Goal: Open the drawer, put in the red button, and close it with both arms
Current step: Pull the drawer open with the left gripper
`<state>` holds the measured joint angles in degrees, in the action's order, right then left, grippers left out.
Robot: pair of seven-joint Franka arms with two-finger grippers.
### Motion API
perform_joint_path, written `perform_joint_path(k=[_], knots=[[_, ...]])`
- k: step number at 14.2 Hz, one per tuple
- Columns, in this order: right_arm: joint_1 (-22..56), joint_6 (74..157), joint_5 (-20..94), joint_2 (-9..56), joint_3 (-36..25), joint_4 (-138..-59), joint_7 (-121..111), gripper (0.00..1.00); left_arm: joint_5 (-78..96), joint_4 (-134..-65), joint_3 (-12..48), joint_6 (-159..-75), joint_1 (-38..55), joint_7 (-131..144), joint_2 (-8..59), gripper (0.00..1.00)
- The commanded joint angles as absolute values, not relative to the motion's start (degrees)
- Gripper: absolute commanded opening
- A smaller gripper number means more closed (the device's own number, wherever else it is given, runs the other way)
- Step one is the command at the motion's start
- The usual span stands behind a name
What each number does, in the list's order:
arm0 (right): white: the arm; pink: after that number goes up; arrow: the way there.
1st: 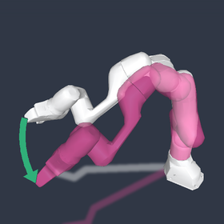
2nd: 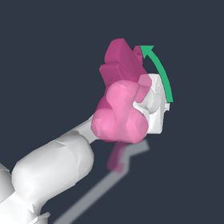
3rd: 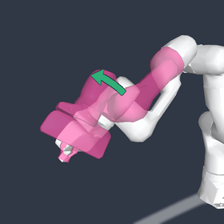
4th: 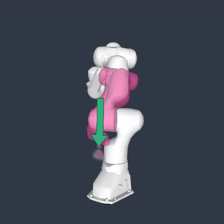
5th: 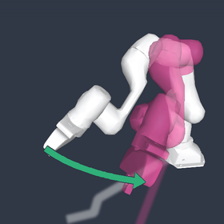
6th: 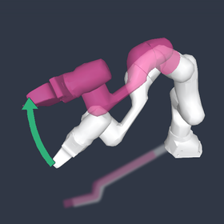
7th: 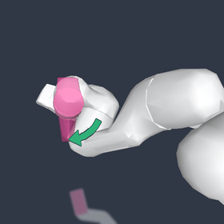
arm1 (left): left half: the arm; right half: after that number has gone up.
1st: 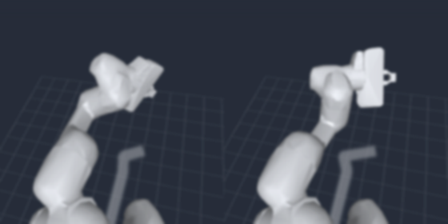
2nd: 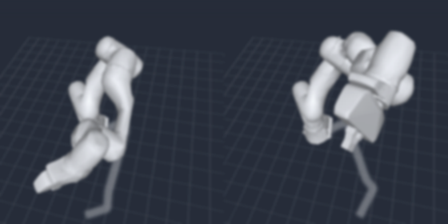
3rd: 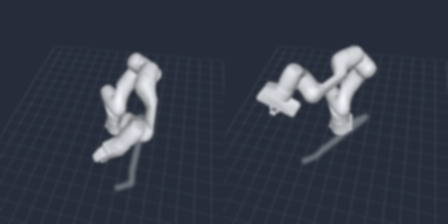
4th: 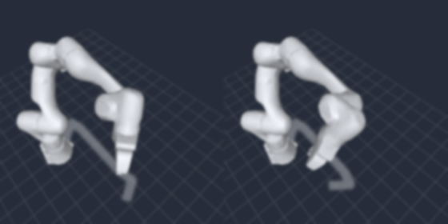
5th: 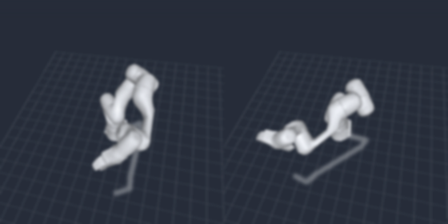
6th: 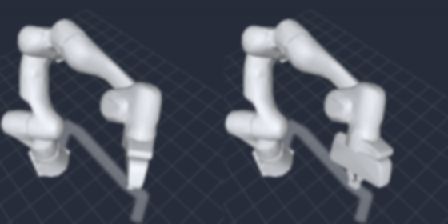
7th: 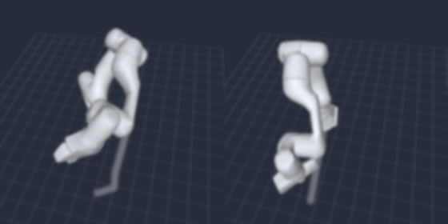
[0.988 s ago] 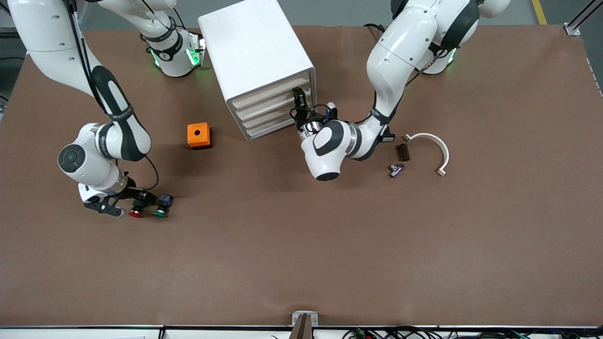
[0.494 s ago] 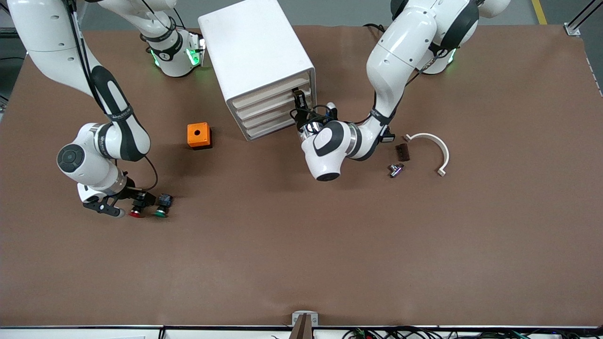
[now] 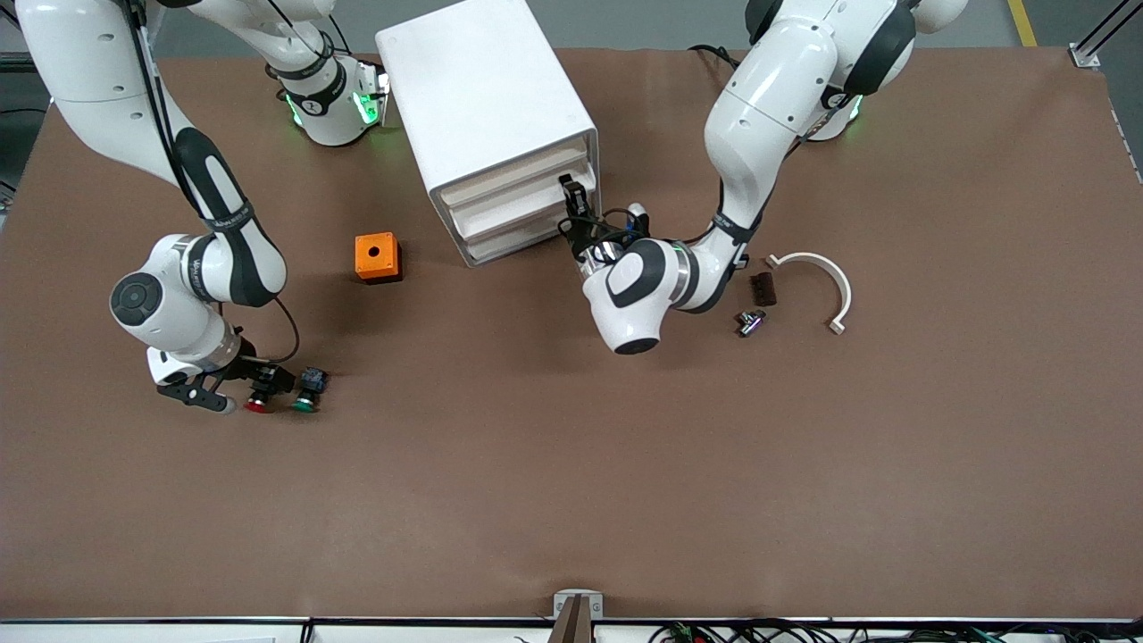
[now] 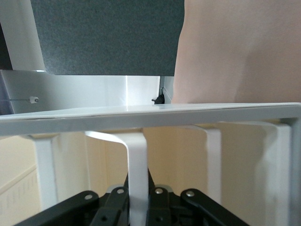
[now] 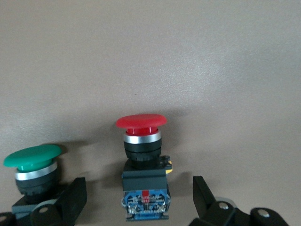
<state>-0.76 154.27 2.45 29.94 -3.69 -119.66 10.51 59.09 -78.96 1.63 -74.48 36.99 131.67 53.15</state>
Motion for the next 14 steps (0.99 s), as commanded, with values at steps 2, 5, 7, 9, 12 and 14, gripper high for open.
perform_joint_path(k=[2,5,7,9,12,14], knots=[[-1.05,155.30,3.43,30.23,-3.60,-119.97,10.46,1.00,61.17,-77.00,-0.70,-77.16,34.99,131.49,53.35,0.06],[-1.23,155.04,3.43,30.23,-3.60,-119.88,10.55,1.00,61.35,-76.64,-1.23,-77.52,33.40,131.57,53.18,0.07],[-1.23,154.69,3.43,30.23,-3.60,-119.88,10.72,1.00,61.35,-76.64,-1.23,-77.52,32.44,131.57,53.09,0.07],[-1.06,154.60,3.43,30.23,-3.60,-119.80,10.72,1.00,61.35,-76.55,-1.32,-77.61,31.65,131.49,53.09,0.07],[-0.97,154.42,3.43,30.23,-3.60,-119.71,10.55,1.00,61.43,-76.47,-1.23,-78.57,30.24,131.40,53.17,0.08],[-0.97,154.34,3.43,30.23,-3.60,-119.71,10.37,0.93,61.61,-76.03,-1.23,-78.75,30.15,131.31,53.26,0.09]])
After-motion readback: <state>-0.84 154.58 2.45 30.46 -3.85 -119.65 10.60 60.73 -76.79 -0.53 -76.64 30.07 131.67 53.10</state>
